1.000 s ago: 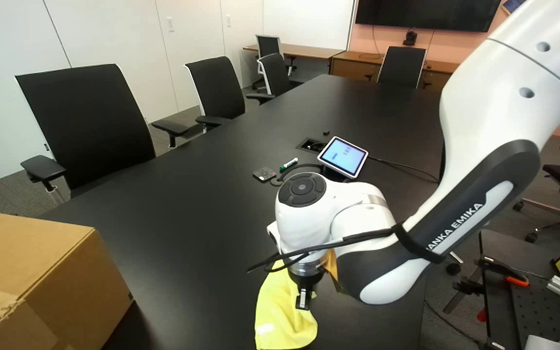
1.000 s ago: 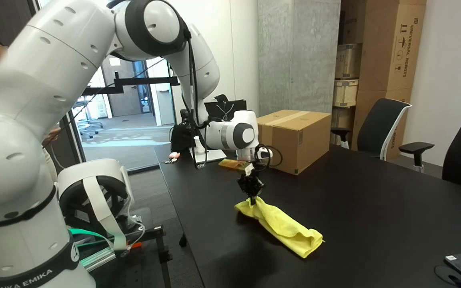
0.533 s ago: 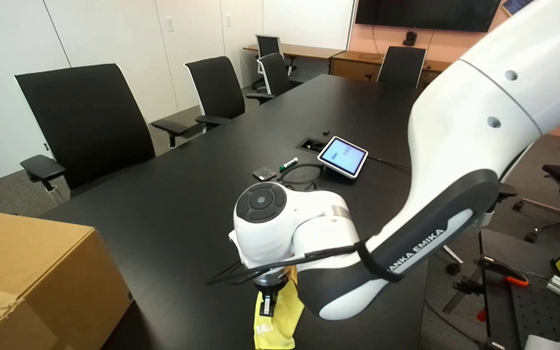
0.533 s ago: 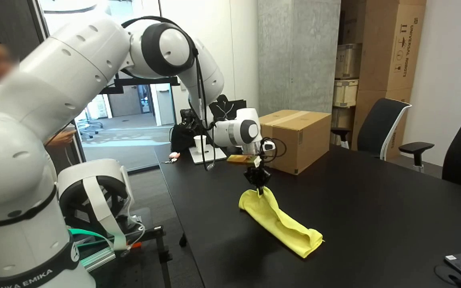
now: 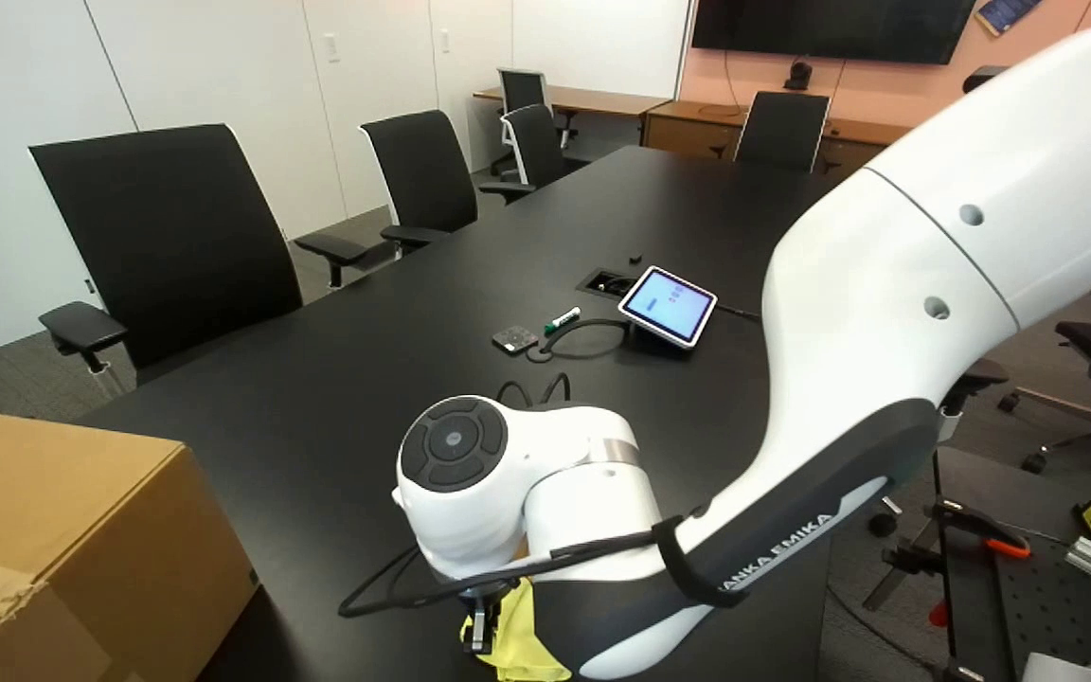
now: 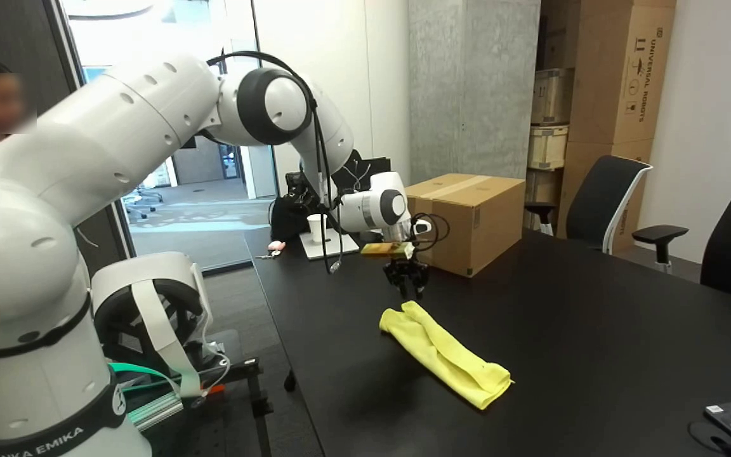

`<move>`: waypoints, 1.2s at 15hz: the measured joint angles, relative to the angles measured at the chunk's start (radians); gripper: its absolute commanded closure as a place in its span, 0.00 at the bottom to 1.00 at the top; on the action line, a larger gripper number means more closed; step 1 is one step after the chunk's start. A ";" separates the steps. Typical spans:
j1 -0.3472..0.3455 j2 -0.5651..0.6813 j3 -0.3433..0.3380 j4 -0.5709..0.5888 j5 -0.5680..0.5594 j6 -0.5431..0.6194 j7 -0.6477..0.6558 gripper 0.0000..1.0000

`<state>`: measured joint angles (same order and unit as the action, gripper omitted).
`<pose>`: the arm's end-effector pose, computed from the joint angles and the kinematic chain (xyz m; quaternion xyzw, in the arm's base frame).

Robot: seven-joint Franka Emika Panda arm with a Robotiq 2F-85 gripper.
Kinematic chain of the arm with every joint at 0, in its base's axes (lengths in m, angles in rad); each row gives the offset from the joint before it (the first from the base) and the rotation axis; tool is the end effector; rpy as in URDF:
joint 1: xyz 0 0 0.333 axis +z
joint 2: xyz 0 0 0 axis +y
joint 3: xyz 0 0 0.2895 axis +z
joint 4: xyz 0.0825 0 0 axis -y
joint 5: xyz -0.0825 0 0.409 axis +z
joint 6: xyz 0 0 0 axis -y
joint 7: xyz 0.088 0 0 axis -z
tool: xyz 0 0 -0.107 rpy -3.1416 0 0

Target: Fold the towel from bottom to top.

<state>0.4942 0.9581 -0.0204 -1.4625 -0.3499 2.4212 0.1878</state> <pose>0.6268 0.3217 0.0726 0.9539 0.2738 0.0398 0.1165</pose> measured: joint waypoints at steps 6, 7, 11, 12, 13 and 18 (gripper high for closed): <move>-0.009 -0.114 -0.015 -0.107 -0.003 -0.091 0.009 0.00; -0.014 -0.152 -0.017 -0.149 -0.003 -0.130 0.015 0.00; -0.050 -0.333 -0.004 -0.348 0.004 -0.233 0.047 0.00; -0.062 -0.381 0.003 -0.398 0.006 -0.247 0.056 0.00; -0.075 -0.432 0.010 -0.449 0.008 -0.257 0.064 0.00; -0.148 -0.692 0.057 -0.669 0.024 -0.316 0.070 0.00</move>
<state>0.3464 0.2665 0.0365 -2.1315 -0.3256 2.1047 0.2580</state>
